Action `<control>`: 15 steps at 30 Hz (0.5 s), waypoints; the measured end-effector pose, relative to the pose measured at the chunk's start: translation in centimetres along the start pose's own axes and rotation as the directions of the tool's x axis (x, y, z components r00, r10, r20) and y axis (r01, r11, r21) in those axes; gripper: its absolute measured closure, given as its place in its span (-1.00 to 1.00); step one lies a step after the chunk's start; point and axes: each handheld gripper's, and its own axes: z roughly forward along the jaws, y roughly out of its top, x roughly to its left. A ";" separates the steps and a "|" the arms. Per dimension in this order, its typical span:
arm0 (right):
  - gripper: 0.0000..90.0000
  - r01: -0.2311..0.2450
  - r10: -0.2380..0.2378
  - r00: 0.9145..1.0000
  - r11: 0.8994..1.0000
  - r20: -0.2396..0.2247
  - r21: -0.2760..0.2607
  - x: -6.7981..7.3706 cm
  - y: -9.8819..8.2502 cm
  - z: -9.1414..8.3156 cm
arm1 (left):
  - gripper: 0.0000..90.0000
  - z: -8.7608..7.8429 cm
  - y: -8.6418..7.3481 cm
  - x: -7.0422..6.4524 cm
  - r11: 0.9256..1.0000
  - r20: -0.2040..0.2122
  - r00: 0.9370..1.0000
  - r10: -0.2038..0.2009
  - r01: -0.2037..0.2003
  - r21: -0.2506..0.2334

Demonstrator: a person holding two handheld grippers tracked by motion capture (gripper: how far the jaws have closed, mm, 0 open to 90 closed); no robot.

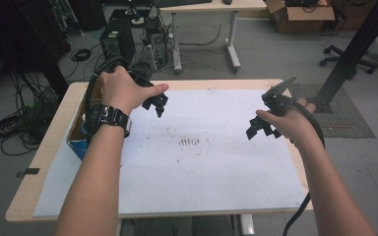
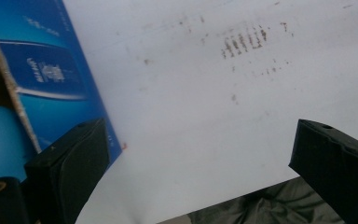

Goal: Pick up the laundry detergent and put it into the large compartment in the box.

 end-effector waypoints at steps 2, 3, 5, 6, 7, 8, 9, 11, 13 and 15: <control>-0.91 0.000 0.000 1.000 1.000 0.000 0.000 0.0 -0.1 0.0 | -0.89 0.2 0.0 -0.1 1.000 0.000 1.000 0.003 -0.003 0.004; -0.91 0.002 -0.002 1.000 1.000 -0.002 0.000 -0.1 -0.1 0.0 | -0.89 0.4 0.0 -0.3 1.000 0.001 1.000 0.001 -0.001 0.006; -0.91 0.002 -0.002 1.000 1.000 -0.001 -0.001 -0.1 -0.2 0.0 | -0.89 0.6 0.0 -0.4 1.000 -0.009 1.000 0.002 -0.002 0.008; -0.91 -0.003 0.003 1.000 1.000 0.000 -0.003 -0.1 -0.2 -0.1 | -0.89 0.7 -0.1 -0.6 1.000 -0.002 1.000 0.001 -0.001 0.010; -0.91 -0.002 0.002 1.000 1.000 -0.002 -0.003 -0.1 -0.2 -0.1 | -0.89 0.7 -0.1 -0.6 1.000 -0.002 1.000 0.001 -0.001 0.010; -0.91 -0.003 0.003 1.000 1.000 -0.003 -0.004 -0.1 -0.2 -0.1 | -0.89 0.7 -0.1 -0.6 1.000 0.004 1.000 0.006 -0.006 0.008; -0.91 -0.003 0.003 1.000 1.000 -0.003 -0.004 -0.1 -0.2 -0.1 | -0.89 0.8 -0.1 -0.6 1.000 0.005 1.000 0.007 -0.007 0.009; -0.91 0.001 -0.001 1.000 1.000 -0.002 -0.004 0.0 -0.3 -0.1 | -0.89 0.9 -0.1 -0.6 1.000 -0.001 1.000 0.003 -0.003 0.009; -0.91 0.002 -0.002 1.000 1.000 -0.001 -0.006 0.0 -0.3 -0.1 | -0.89 1.0 -0.2 -0.6 1.000 0.005 1.000 0.007 -0.007 0.011; -0.91 0.001 -0.001 1.000 1.000 -0.001 -0.004 0.0 -0.3 -0.1 | -0.89 1.0 -0.2 -0.6 1.000 0.003 1.000 0.008 -0.008 0.010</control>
